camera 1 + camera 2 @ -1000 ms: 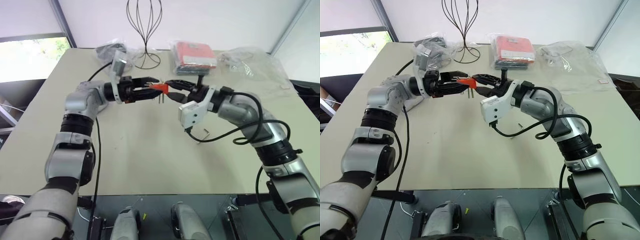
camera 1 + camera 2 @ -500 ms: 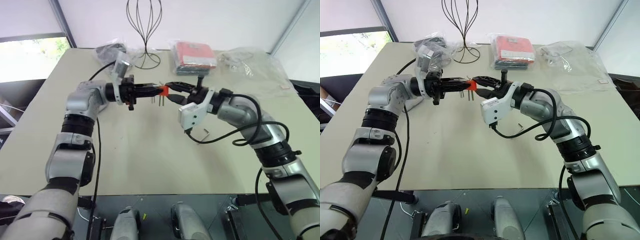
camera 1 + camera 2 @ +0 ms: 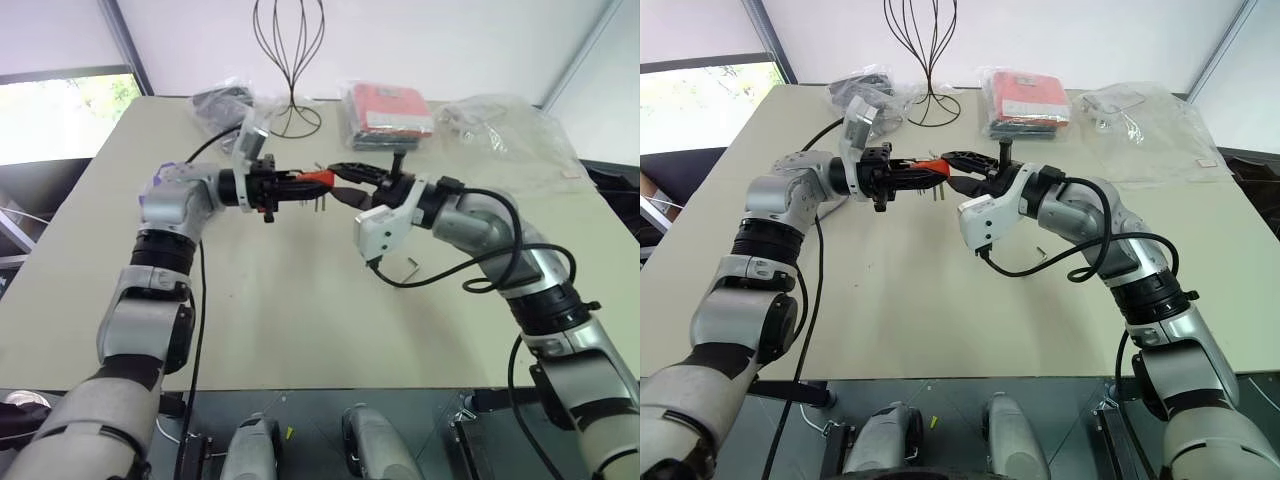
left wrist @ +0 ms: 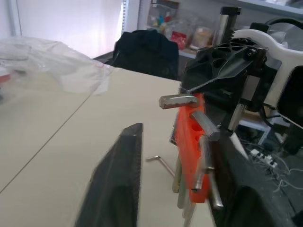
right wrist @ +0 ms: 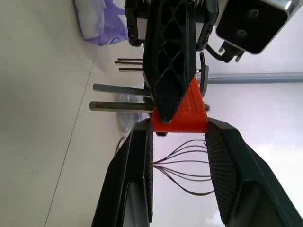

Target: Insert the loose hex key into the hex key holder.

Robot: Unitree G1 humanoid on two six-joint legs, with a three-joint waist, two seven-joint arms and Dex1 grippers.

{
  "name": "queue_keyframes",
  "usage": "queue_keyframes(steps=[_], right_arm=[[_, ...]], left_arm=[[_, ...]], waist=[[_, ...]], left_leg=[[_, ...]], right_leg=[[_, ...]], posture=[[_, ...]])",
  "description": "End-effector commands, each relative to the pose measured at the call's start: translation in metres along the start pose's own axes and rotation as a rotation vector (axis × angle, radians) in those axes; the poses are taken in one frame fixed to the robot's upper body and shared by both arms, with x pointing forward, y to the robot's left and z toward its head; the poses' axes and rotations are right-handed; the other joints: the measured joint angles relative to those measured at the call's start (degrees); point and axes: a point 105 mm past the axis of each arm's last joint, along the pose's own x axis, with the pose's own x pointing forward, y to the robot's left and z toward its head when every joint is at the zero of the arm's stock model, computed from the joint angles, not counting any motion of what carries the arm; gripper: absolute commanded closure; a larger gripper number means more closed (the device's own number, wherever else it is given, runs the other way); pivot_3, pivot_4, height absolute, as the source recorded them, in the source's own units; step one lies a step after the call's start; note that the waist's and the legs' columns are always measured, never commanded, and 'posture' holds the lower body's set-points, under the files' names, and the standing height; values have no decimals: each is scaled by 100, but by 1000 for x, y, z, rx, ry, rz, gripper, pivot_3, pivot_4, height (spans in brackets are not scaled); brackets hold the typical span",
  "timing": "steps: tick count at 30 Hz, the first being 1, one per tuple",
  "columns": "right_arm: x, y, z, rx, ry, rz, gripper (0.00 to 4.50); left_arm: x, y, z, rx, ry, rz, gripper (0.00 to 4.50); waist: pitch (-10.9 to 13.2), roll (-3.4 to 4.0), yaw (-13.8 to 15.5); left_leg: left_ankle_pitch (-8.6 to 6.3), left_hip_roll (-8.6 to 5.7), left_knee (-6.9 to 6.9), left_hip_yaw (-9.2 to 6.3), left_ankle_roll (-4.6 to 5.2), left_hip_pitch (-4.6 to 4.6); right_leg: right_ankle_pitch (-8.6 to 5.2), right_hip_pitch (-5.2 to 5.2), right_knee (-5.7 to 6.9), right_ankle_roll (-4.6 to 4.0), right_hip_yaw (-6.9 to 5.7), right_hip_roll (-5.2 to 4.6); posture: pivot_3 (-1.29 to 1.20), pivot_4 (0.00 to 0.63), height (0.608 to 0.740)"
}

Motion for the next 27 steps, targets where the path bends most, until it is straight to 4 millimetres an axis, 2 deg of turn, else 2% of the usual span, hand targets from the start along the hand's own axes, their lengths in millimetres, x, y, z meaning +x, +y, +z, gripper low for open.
queue_keyframes(steps=[1, 9, 13, 14, 15, 16, 19, 21, 23, 25, 26, 27], right_arm=[[-1, -8, 11, -30, -41, -25, 3500], [-3, -3, 12, -17, -58, 2, 3500], [-5, -1, 11, -5, -57, 15, 1562], [-6, 0, 10, -9, -53, 23, 924], [-7, 2, 7, -18, -37, 36, 589], [-9, 5, 3, -27, -11, 52, 40], [-20, 22, -13, -3, 79, 160, 40], [-30, 30, -23, 83, 160, 218, 40], [-36, 25, -26, 245, 230, 208, 40], [-30, 6, -25, 782, 324, 80, 40], [-30, 4, -23, 1009, 354, 48, 40], [-30, 3, -20, 1145, 376, 37, 40]], left_arm=[[-4, 2, 10, 39, -23, 21, 4482], [-3, 0, 12, 42, -32, 16, 4482], [-4, 0, 15, 46, -40, 20, 4500], [-4, -1, 16, 47, -40, 21, 4500], [-5, -1, 15, 48, -38, 21, 4500], [-6, -2, 15, 48, -37, 20, 4500], [-10, -4, 13, 56, -25, 27, 4500], [-14, -5, 12, 83, -8, 47, 4500], [-17, -7, 7, 131, 31, 64, 4500], [-23, -12, 0, 173, 62, 73, 4500], [-23, -15, -3, 186, 71, 73, 4500], [-22, -17, -5, 194, 74, 73, 4500]], waist=[[0, 0, -3], [0, 0, -1], [0, 0, -1], [0, 0, -1], [0, 0, -1], [0, 0, -1], [0, 0, 0], [0, 0, 2], [0, 0, 4], [1, 1, -42], [1, 3, -82], [1, 6, -89]], left_leg=[[0, 0, 0, 0, 0, 0], [0, 0, 0, 0, 0, 0], [0, 0, 0, -1, 0, 0], [0, 0, 0, -1, 0, 0], [0, 0, 0, -1, 0, 0], [0, 0, 0, 0, 0, 0], [0, 0, 0, 0, 0, 0], [0, 1, 0, -1, 0, 0], [0, 1, -1, -1, 0, 0], [0, 1, -1, -1, 0, 0], [0, 6, 0, 0, 0, 4], [0, 9, 0, -4, 0, 5]], right_leg=[[0, 0, 0, 0, 0, 0], [0, 0, 0, 0, 0, 0], [0, 0, 0, 0, 0, 0], [0, 0, 0, 0, 0, 0], [0, 0, 0, 0, 0, 0], [0, 0, 0, 0, 0, 0], [0, 0, 0, 0, 0, 0], [0, 1, 0, 0, -1, 0], [-1, 1, 0, 0, 0, 0], [0, -1, 2, 1, 1, 0], [1, -4, 6, 1, 7, 4], [8, -6, 20, 11, 9, 6]], posture=[[0, 150, 739], [0, 150, 739], [0, 150, 739], [0, 150, 739], [0, 150, 739], [0, 150, 739], [0, 150, 739], [0, 150, 739], [0, 150, 739], [0, 150, 739], [0, 150, 739], [0, 150, 739]])
